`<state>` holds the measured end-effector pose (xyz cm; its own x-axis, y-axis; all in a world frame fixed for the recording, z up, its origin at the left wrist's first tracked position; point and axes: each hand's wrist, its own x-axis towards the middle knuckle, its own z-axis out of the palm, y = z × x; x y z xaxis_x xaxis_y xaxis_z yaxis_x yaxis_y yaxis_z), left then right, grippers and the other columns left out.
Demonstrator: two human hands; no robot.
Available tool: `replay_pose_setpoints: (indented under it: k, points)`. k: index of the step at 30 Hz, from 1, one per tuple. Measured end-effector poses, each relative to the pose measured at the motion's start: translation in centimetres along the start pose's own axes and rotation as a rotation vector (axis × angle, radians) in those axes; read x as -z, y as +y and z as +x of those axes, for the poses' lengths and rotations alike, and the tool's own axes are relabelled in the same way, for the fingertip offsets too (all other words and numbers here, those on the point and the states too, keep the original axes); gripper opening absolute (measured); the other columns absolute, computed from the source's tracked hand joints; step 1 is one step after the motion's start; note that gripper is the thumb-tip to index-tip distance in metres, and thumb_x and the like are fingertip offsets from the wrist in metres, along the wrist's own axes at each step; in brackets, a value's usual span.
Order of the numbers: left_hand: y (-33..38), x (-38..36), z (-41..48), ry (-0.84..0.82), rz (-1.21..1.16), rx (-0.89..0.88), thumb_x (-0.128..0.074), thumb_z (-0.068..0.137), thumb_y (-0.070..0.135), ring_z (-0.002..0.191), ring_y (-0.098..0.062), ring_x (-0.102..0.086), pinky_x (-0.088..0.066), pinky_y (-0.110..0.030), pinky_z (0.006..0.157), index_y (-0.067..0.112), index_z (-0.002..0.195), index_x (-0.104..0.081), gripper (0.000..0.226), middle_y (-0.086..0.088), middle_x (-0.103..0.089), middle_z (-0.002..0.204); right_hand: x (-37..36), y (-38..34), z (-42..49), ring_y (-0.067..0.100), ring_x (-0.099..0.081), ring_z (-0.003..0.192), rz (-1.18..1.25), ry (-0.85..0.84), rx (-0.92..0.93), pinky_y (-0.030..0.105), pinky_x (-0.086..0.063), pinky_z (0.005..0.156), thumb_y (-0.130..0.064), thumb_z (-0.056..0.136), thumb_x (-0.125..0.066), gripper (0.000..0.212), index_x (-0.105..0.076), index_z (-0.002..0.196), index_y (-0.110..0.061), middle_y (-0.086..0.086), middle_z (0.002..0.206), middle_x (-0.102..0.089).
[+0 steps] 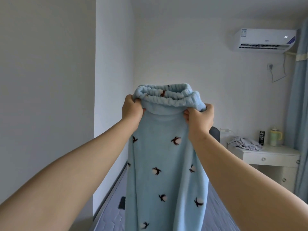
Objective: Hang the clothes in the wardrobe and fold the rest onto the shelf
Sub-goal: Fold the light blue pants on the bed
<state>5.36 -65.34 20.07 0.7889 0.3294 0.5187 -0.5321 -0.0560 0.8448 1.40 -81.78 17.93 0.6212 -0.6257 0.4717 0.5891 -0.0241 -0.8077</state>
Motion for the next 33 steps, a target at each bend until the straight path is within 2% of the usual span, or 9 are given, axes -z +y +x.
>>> replay_pose_setpoints:
  k: [2, 5, 7, 14, 18, 21, 23, 28, 33]
  points:
    - [1.3, 0.4, -0.7, 0.061, -0.014, -0.057, -0.036, 0.096, 0.025, 0.067, -0.018, -0.061, -0.057, -0.038, 0.071, 0.019, 0.087, -0.046, 0.014, 0.001, -0.059, 0.083, 0.0, -1.2, -0.7, 0.013, -0.058, 0.063, 0.008, 0.017, 0.046, 0.031, -0.053, 0.060, -0.014, 0.069, -0.054, 0.019, -0.045, 0.077, -0.029, -0.008, 0.069, -0.059]
    - [3.7, 0.9, -1.9, 0.085, -0.152, -0.094, -0.035, 0.097, 0.024, 0.062, -0.019, -0.067, -0.056, -0.030, 0.051, 0.024, 0.080, -0.044, 0.019, -0.003, -0.060, 0.091, 0.0, -3.2, -1.5, 0.007, -0.055, 0.059, -0.018, 0.038, 0.120, 0.022, -0.042, 0.050, -0.016, 0.074, -0.052, 0.017, -0.045, 0.082, -0.029, -0.012, 0.068, -0.057]
    - [5.4, 1.2, -2.6, 0.081, -0.212, -0.111, -0.035, 0.097, 0.022, 0.060, -0.020, -0.067, -0.053, -0.026, 0.045, 0.024, 0.079, -0.044, 0.020, -0.004, -0.060, 0.093, 0.0, -4.6, -1.8, 0.007, -0.053, 0.059, -0.018, 0.062, 0.149, 0.023, -0.041, 0.051, -0.016, 0.076, -0.052, 0.017, -0.046, 0.090, -0.024, -0.012, 0.069, -0.056]
    - [9.5, 3.1, -3.9, 0.125, -0.184, -0.232, -0.034, 0.097, 0.024, 0.058, -0.017, -0.067, -0.057, -0.031, 0.052, 0.024, 0.081, -0.043, 0.018, 0.001, -0.059, 0.086, -0.1, -9.2, -3.4, 0.009, -0.056, 0.064, 0.033, 0.082, 0.216, 0.030, -0.050, 0.060, -0.017, 0.075, -0.051, 0.021, -0.047, 0.095, -0.023, -0.012, 0.072, -0.057]
    - [11.4, 3.7, -4.4, 0.172, -0.187, -0.298, -0.037, 0.096, 0.025, 0.050, -0.013, -0.064, -0.055, -0.026, 0.047, 0.026, 0.077, -0.042, 0.020, 0.002, -0.059, 0.080, -0.2, -11.2, -4.1, 0.016, -0.060, 0.071, 0.063, 0.088, 0.250, 0.035, -0.053, 0.068, -0.019, 0.074, -0.051, 0.021, -0.047, 0.094, -0.023, -0.010, 0.073, -0.058]
    - [12.7, 3.7, -4.5, 0.233, -0.161, -0.375, -0.038, 0.095, 0.025, 0.035, -0.007, -0.056, -0.048, -0.021, 0.040, 0.026, 0.073, -0.041, 0.022, -0.001, -0.059, 0.071, -0.1, -12.4, -4.0, 0.018, -0.061, 0.071, 0.080, 0.107, 0.277, 0.031, -0.049, 0.060, -0.020, 0.074, -0.050, 0.021, -0.046, 0.094, -0.024, -0.008, 0.074, -0.059]
    - [13.3, 3.5, -4.4, 0.247, -0.154, -0.406, -0.039, 0.094, 0.025, 0.032, -0.008, -0.053, -0.045, -0.020, 0.039, 0.025, 0.071, -0.040, 0.023, -0.001, -0.058, 0.063, -0.1, -12.9, -3.8, 0.016, -0.061, 0.069, 0.096, 0.120, 0.283, 0.026, -0.044, 0.055, -0.022, 0.075, -0.050, 0.019, -0.046, 0.093, -0.025, -0.006, 0.074, -0.061]
    - [11.7, 2.2, -3.5, 0.216, -0.108, -0.335, -0.040, 0.093, 0.025, 0.029, -0.006, -0.051, -0.039, -0.015, 0.033, 0.022, 0.072, -0.042, 0.021, -0.001, -0.057, 0.061, 0.0, -11.0, -2.7, 0.017, -0.060, 0.067, 0.077, 0.123, 0.215, 0.029, -0.046, 0.058, -0.023, 0.075, -0.048, 0.019, -0.047, 0.094, -0.023, -0.004, 0.076, -0.062]
    - [3.2, -0.7, -2.2, 0.129, -0.008, -0.110, -0.040, 0.092, 0.025, 0.032, -0.005, -0.053, -0.043, -0.016, 0.035, 0.020, 0.075, -0.046, 0.018, 0.000, -0.059, 0.060, 0.6, -2.6, -0.5, 0.017, -0.058, 0.065, -0.036, 0.135, 0.043, 0.030, -0.045, 0.058, -0.021, 0.077, -0.048, 0.019, -0.049, 0.096, -0.020, -0.003, 0.075, -0.062]
